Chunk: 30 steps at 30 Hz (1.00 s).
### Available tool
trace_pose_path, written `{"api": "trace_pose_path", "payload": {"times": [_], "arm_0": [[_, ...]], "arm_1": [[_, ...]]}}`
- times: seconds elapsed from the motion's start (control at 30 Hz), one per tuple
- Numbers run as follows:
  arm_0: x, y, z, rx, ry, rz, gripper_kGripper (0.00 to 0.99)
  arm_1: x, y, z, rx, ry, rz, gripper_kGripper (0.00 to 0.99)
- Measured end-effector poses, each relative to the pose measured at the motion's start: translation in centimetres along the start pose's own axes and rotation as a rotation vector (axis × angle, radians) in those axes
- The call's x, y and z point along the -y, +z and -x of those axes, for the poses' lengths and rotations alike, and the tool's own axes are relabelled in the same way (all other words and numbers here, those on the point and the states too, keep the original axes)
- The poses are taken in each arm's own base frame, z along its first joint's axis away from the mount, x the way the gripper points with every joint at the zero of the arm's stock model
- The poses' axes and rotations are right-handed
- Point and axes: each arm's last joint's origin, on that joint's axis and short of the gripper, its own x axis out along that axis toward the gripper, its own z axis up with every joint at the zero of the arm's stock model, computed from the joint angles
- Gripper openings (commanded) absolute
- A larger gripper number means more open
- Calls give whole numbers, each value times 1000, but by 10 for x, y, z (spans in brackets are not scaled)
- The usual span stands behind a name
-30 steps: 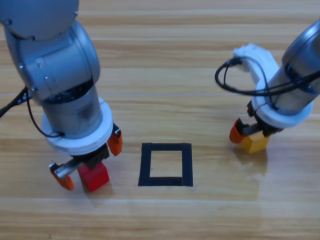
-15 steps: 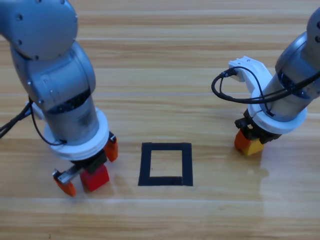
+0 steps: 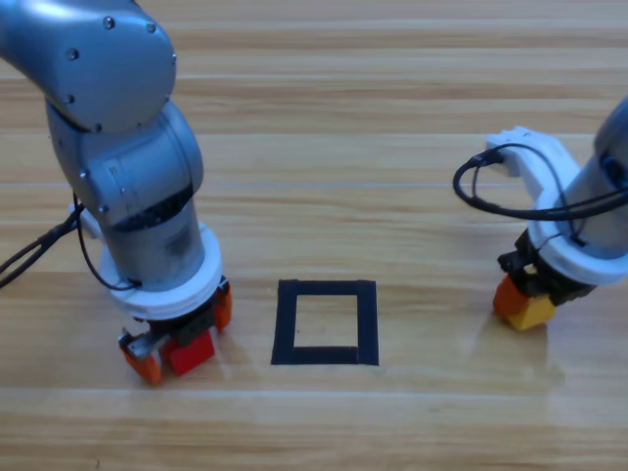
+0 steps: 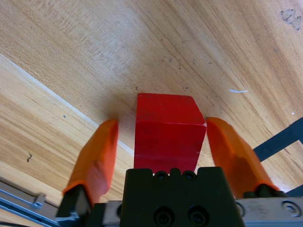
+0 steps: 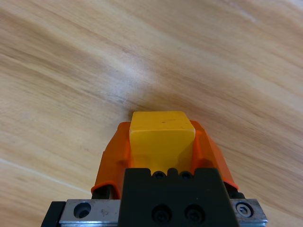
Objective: Stack the blocks in the rectangular block: red at the bottom, yellow in the middle, green on top
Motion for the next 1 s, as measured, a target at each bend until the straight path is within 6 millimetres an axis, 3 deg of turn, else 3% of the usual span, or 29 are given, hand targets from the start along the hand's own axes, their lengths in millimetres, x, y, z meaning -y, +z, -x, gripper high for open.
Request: {"api": "trace_pose_path", "payload": {"times": [0.13, 0.23, 0.37, 0.53, 0.73, 0.8, 1.0], "arm_0": [[0, 3, 0, -16, 2, -25, 518], [2, 4, 0, -22, -3, -64, 291], [18, 8, 14, -21, -17, -169, 75], [37, 21, 32, -9, -73, -379, 66], [77, 25, 54, 24, -165, -682, 71], [85, 23, 52, 12, -158, -776, 71], [107, 7, 19, -46, -79, -924, 81]], "arm_1": [[1, -1, 20, 52, 13, -2, 28], [1, -1, 21, 52, 13, -2, 28], [2, -3, 20, 48, 12, -2, 28], [2, -4, 19, 43, 11, -2, 29], [3, -7, 17, 38, 10, -9, 29], [3, -9, 16, 32, 9, -29, 29], [3, -9, 17, 35, 3, -72, 29]]}}
